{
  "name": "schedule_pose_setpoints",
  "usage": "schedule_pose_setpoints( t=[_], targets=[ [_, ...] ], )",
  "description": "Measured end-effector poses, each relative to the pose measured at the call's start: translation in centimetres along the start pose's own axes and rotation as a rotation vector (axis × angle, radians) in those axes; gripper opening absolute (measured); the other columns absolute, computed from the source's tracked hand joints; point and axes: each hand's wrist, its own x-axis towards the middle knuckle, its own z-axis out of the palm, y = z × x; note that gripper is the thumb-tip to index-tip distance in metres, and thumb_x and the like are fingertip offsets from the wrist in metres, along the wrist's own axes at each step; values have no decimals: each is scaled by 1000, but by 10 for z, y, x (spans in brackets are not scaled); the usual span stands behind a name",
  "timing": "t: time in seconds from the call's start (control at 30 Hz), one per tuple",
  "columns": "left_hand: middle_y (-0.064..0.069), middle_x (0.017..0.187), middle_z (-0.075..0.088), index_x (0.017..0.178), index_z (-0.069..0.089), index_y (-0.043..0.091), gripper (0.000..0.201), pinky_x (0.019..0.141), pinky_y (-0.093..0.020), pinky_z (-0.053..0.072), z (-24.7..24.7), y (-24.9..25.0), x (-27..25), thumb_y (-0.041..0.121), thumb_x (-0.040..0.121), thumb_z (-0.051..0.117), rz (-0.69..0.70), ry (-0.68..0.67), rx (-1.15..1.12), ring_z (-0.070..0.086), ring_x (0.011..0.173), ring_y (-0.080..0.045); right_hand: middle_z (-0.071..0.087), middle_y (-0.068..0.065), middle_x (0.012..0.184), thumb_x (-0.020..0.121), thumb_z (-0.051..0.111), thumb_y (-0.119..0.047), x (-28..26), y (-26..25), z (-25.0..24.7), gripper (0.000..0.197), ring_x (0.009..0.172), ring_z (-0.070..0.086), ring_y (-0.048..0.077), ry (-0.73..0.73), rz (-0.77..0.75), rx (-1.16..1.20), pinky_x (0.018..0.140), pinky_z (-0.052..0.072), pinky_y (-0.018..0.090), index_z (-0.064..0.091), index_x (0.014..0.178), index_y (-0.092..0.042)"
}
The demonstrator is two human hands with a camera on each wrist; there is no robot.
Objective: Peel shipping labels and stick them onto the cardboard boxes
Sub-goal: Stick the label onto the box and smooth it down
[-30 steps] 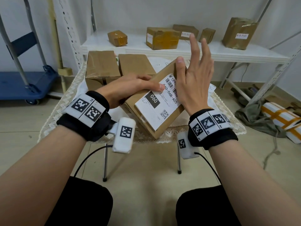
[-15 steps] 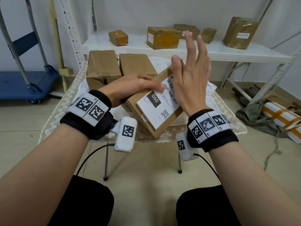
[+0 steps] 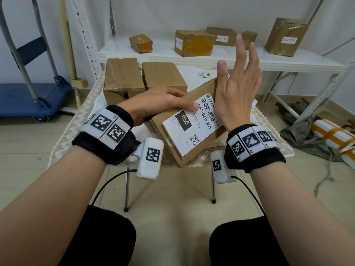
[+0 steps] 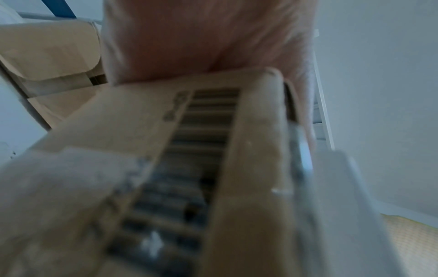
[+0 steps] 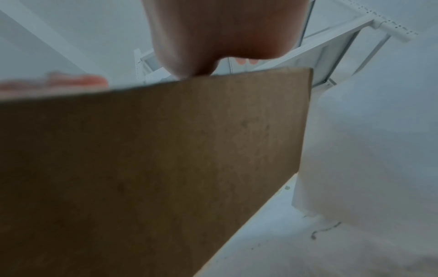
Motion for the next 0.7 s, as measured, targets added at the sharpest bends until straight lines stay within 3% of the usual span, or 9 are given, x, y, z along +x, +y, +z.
schedule_pose_setpoints(
  t=[0.3, 0.7],
  targets=[
    [-2, 97, 80, 118, 70, 23, 39, 76, -29, 57, 3, 2, -3, 40, 84, 77, -7, 33, 15, 77, 88, -21, 19, 8, 169, 106, 32, -52, -13, -20, 0, 61, 157, 15, 23, -88, -108, 44, 125, 12, 55, 27, 161, -27],
    [-1, 102, 79, 121, 68, 25, 38, 77, -31, 60, 2, 1, -3, 37, 86, 76, -6, -6, 18, 78, 90, -21, 20, 7, 168, 107, 33, -52, -1, -6, 1, 59, 157, 16, 22, -19, 3, 36, 126, 10, 53, 25, 161, -29]
  ],
)
